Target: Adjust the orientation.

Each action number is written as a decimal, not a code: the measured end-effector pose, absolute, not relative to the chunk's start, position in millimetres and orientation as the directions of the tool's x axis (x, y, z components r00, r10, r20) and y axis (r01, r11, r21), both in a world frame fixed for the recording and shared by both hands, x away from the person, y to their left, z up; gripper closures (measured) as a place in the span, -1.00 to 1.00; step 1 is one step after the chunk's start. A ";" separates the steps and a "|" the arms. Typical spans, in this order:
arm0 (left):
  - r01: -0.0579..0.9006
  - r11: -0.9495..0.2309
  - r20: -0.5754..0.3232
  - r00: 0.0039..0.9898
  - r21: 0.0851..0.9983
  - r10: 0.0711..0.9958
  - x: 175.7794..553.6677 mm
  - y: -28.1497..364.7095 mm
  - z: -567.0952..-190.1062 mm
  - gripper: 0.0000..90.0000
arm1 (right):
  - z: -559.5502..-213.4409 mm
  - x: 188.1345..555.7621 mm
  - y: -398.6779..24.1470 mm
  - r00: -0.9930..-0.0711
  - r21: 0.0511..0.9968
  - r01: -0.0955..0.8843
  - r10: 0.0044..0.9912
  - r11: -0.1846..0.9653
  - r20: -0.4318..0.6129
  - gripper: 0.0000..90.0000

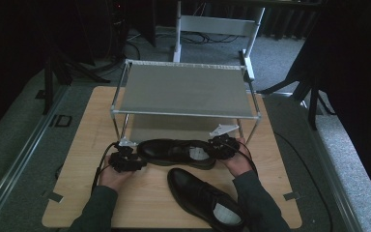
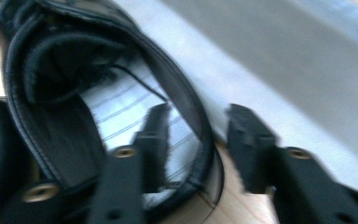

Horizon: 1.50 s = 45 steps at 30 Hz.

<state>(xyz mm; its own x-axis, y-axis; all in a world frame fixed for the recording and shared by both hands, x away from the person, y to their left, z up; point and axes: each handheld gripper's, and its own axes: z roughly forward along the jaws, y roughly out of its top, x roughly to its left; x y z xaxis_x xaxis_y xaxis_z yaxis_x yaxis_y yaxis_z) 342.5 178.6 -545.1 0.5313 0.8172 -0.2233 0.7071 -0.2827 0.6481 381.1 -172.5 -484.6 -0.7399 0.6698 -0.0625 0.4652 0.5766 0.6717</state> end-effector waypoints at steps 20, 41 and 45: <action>0.643 -0.333 -0.180 0.597 0.690 0.782 325.0 149.7 -532.7 0.05 | -478.8 328.6 -240.6 -0.656 0.652 0.501 0.741 0.569 -0.142 0.73; 0.675 -0.293 -0.219 0.565 0.677 0.795 314.5 152.0 -547.1 0.04 | -456.4 268.5 -290.1 -0.606 0.744 0.479 0.789 0.466 -0.104 0.35; 0.678 -0.280 -0.228 0.558 0.680 0.798 313.3 153.7 -548.9 0.03 | -446.9 250.0 -276.4 -0.687 0.780 0.421 0.724 0.463 -0.059 0.45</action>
